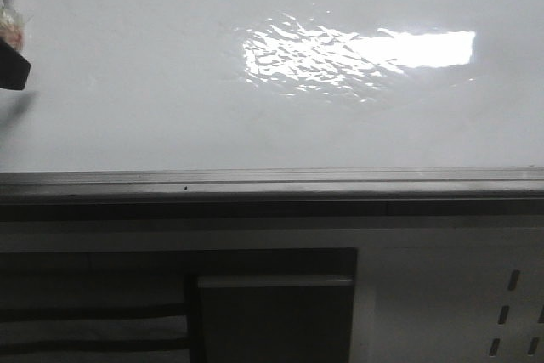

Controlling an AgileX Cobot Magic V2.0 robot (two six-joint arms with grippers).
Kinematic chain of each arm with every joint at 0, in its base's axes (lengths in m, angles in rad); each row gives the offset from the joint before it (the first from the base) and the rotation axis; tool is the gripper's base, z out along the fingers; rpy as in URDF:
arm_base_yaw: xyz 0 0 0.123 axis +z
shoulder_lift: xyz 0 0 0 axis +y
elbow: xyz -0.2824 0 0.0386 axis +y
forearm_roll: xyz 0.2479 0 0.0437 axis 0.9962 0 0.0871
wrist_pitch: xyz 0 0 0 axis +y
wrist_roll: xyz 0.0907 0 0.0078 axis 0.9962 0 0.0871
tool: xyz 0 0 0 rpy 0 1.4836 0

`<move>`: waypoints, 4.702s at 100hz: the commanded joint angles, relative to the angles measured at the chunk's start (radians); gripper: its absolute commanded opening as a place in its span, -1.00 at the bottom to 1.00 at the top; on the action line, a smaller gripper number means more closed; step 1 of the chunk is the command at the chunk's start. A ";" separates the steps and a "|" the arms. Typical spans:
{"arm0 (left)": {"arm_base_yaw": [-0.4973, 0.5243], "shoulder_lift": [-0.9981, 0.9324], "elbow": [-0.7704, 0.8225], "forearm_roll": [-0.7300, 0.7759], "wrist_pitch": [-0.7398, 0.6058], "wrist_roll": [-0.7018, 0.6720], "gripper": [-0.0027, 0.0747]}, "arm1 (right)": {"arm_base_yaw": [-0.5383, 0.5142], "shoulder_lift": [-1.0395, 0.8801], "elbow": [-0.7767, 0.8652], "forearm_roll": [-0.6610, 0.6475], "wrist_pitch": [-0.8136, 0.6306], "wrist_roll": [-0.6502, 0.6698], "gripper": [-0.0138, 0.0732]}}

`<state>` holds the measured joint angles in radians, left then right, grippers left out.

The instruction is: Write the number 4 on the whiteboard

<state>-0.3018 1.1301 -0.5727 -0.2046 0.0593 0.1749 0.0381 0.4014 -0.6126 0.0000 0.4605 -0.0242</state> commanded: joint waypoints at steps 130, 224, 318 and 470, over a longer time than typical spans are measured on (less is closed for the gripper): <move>-0.340 0.027 -0.444 -0.033 0.723 0.403 -0.98 | -0.003 0.398 -0.295 0.791 0.573 -0.921 0.32; -0.480 0.070 -0.563 -0.158 0.783 0.637 -0.98 | 0.416 0.869 -0.569 0.941 0.555 -1.418 0.13; -0.480 0.070 -0.563 -0.154 0.774 0.654 -0.93 | 0.437 0.889 -0.569 0.892 0.552 -1.416 -0.73; 0.047 -0.379 -0.225 -0.204 0.506 0.350 -0.02 | 0.247 0.711 -0.554 0.462 0.433 -0.484 -0.80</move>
<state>-0.2569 0.7543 -0.7721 -0.3789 0.6363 0.5382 0.2817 1.1127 -1.0957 0.4901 0.9065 -0.5425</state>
